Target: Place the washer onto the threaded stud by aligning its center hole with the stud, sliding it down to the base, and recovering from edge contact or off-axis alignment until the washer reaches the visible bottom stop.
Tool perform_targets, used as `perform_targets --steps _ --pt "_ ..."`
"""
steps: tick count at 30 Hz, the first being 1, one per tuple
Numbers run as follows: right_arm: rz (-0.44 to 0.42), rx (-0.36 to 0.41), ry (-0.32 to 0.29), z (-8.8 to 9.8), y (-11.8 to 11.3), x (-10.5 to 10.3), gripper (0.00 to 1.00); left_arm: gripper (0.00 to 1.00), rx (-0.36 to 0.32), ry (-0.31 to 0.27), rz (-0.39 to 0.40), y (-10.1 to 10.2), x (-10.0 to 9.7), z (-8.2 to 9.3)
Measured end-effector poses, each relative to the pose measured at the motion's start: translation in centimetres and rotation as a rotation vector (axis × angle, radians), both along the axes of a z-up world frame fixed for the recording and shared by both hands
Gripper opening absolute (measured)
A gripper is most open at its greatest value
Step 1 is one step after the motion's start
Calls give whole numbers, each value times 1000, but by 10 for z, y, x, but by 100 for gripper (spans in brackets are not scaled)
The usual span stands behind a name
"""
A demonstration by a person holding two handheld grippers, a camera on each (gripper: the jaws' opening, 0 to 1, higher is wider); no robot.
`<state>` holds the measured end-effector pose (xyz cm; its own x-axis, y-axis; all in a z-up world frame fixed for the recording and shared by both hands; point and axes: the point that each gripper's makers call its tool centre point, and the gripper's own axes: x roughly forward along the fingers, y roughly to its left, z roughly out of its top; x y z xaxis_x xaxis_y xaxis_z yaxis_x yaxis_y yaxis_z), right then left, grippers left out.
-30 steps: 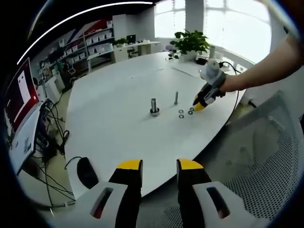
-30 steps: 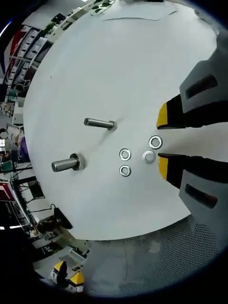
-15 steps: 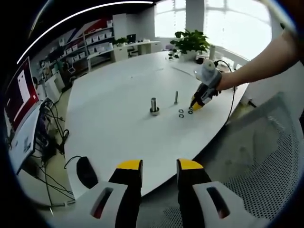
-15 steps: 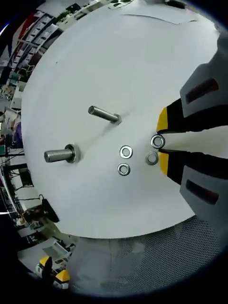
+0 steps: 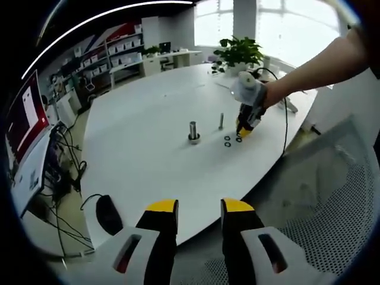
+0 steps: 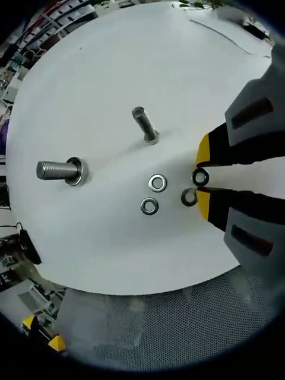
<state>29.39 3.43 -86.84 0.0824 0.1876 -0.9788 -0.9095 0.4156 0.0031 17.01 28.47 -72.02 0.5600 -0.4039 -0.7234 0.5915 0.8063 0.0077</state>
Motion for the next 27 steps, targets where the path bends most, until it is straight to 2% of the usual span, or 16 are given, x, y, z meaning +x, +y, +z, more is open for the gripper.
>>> perform_targets --steps 3,8,13,16,19,27 --pt "35 -41 7 0 -1 1 15 27 3 2 2 1 0 -1" --pt "13 -70 27 -4 -2 5 15 27 6 4 2 1 0 -1" --pt "22 -84 2 -5 -3 5 15 27 2 0 5 1 0 0" --pt "35 -55 -23 -4 -4 4 15 27 2 8 0 0 -1 -1" --pt "-21 8 -36 -1 -4 2 14 27 7 4 -1 1 -1 -1" --pt "-142 68 -28 0 -9 3 14 26 0 -3 -3 0 0 0"
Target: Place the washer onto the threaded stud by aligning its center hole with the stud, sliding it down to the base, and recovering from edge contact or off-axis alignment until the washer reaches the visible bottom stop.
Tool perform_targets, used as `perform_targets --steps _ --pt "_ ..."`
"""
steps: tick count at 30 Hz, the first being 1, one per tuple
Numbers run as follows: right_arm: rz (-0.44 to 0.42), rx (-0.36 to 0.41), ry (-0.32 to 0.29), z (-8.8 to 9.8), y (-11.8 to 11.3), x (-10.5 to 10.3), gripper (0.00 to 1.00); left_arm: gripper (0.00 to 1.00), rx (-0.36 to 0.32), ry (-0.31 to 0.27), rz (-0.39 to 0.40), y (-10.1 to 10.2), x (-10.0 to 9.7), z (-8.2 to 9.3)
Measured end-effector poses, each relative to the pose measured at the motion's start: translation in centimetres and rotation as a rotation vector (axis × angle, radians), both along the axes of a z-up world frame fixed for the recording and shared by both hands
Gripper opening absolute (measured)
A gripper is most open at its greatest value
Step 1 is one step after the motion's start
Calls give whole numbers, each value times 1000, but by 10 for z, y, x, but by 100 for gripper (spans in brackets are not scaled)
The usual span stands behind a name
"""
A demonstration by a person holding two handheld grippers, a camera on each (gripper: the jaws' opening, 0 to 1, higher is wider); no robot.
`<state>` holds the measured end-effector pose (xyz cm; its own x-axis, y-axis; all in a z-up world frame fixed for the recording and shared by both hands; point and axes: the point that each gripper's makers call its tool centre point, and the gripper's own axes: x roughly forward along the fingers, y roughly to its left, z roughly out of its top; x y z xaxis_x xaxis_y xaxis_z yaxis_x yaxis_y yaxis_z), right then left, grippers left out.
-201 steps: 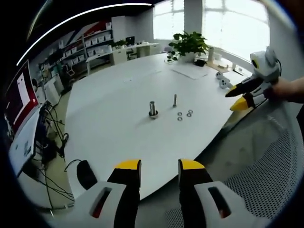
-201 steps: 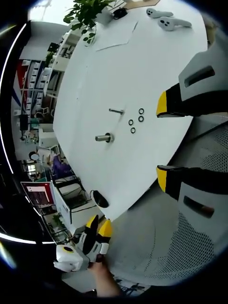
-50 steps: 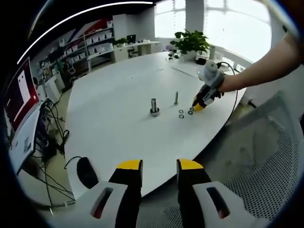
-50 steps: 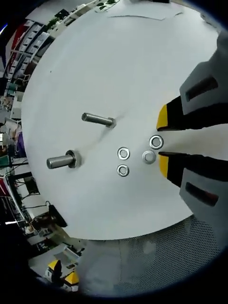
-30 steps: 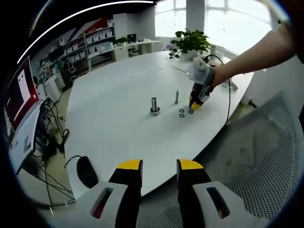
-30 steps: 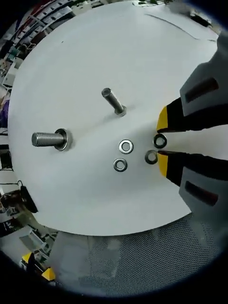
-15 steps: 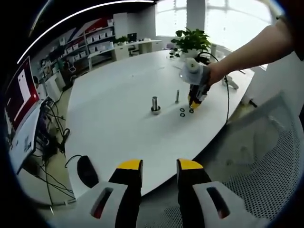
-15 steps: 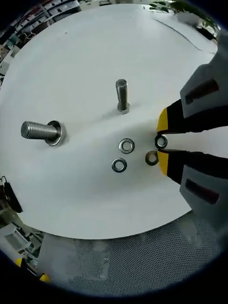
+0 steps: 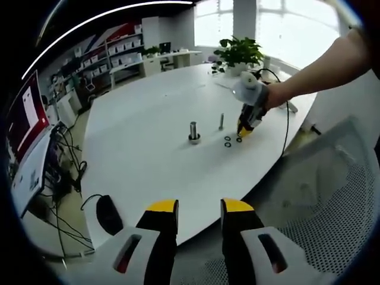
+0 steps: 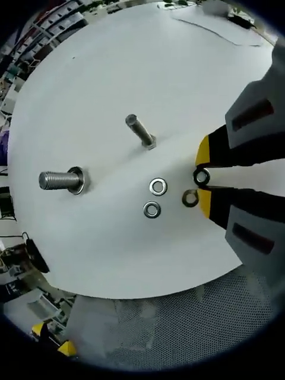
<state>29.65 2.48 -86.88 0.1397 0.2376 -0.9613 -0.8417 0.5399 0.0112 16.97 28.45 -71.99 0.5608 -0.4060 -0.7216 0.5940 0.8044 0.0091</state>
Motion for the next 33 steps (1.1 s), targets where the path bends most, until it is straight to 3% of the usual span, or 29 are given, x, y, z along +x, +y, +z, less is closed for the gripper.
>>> perform_targets --steps 9,18,23,33 --pt "-18 43 -43 26 4 9 14 26 -3 -5 -3 0 -1 1" --pt "-57 64 -52 36 7 23 14 26 -7 -10 -4 -1 0 2" --pt "-25 75 -102 50 14 35 14 26 -5 -14 -5 -1 0 3" --pt "-20 93 -148 58 18 53 14 26 -4 -15 -4 0 0 3"
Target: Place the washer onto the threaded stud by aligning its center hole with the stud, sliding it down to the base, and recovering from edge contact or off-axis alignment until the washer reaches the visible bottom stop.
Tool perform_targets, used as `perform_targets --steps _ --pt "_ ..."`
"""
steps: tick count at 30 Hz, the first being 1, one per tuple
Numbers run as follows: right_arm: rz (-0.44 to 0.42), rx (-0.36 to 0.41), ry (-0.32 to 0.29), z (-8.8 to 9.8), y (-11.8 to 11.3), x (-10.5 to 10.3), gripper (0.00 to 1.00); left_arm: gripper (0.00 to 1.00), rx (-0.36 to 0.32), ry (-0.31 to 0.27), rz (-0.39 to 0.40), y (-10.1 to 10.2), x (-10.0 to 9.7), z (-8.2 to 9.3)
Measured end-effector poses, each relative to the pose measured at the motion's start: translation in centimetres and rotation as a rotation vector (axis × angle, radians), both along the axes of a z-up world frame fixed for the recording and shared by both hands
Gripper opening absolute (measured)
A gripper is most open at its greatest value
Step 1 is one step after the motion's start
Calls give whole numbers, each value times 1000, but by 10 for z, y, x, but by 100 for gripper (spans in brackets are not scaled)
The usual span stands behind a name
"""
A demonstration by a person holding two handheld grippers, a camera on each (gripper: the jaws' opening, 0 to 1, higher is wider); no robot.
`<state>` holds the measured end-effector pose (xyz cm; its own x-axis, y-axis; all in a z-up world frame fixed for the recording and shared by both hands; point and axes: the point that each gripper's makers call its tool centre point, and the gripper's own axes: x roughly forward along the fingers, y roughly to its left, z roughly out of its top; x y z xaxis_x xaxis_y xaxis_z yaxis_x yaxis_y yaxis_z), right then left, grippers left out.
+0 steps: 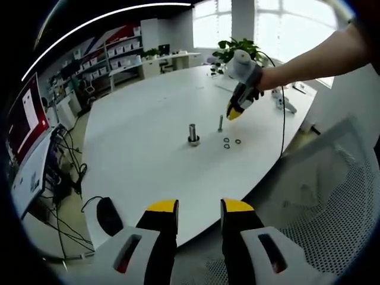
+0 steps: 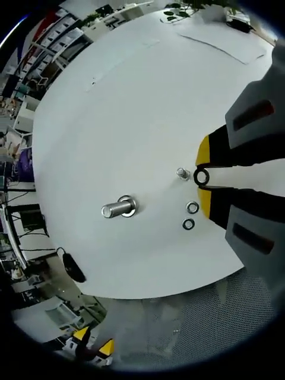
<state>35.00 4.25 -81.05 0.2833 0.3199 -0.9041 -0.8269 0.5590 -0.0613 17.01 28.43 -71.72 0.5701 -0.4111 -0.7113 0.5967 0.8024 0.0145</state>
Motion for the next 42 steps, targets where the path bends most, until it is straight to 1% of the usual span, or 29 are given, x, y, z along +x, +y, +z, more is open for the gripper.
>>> perform_targets --steps 6,8,11,17,20,23,33,36,42 --pt "20 21 -45 10 11 3 14 26 -2 -4 3 0 1 1" --pt "23 22 -43 9 14 5 14 26 1 -2 1 0 0 0" --pt "41 4 -46 7 16 5 14 26 1 -1 -1 0 0 0" --pt "38 2 -36 5 17 6 14 26 2 0 0 0 0 0" --pt "40 -4 -28 5 18 3 14 26 1 1 0 0 0 0" --pt "54 -17 -27 1 16 6 14 26 1 -1 0 0 0 0" --pt "56 -35 -2 -10 15 13 14 26 2 2 -3 0 0 0" --pt "54 -39 7 -12 15 12 14 25 -1 -1 -5 -1 0 0" --pt "54 -49 33 -25 13 14 14 25 1 6 -11 -1 -1 -1"
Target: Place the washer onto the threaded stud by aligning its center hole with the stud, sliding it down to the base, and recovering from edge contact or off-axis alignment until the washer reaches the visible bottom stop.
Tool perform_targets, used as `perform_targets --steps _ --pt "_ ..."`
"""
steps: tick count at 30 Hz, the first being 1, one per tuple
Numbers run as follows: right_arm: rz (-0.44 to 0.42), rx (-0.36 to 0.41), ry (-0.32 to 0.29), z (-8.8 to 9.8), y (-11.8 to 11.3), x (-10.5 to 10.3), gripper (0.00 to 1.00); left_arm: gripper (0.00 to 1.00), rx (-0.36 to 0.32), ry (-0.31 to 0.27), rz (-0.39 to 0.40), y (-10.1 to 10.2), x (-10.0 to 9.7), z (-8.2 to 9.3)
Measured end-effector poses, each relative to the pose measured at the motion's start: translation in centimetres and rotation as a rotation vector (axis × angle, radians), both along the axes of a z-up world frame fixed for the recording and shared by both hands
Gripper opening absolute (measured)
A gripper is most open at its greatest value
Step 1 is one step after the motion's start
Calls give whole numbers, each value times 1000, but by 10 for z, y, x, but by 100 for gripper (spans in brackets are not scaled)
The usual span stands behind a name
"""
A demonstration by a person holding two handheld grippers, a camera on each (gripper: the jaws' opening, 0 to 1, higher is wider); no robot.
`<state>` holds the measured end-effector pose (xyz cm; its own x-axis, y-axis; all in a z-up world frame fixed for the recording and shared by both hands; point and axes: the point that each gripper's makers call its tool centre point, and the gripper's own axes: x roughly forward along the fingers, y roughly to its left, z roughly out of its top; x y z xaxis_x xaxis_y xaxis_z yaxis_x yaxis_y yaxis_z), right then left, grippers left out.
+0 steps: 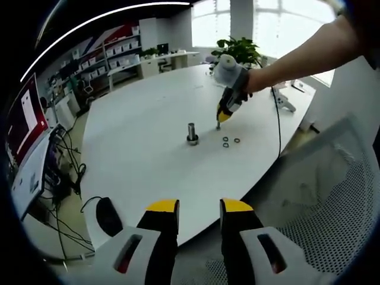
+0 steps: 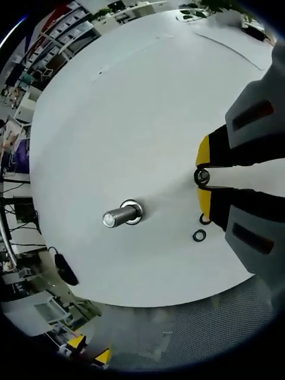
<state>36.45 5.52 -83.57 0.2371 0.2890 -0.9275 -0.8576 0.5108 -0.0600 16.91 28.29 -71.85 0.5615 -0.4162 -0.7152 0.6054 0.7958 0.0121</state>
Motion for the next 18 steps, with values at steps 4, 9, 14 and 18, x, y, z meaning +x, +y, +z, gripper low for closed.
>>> perform_targets --steps 4,9,14,18 --pt "-14 -9 22 -8 -1 -1 14 25 1 7 -3 0 -1 -1" --pt "-14 -24 39 -20 -2 -4 15 25 -2 8 -3 -1 -1 -1" --pt "-20 -31 56 -28 -3 -5 15 25 -4 10 -5 -1 -1 -1" --pt "-16 -44 62 -33 -4 -6 16 25 -5 10 -4 -1 -1 -1"
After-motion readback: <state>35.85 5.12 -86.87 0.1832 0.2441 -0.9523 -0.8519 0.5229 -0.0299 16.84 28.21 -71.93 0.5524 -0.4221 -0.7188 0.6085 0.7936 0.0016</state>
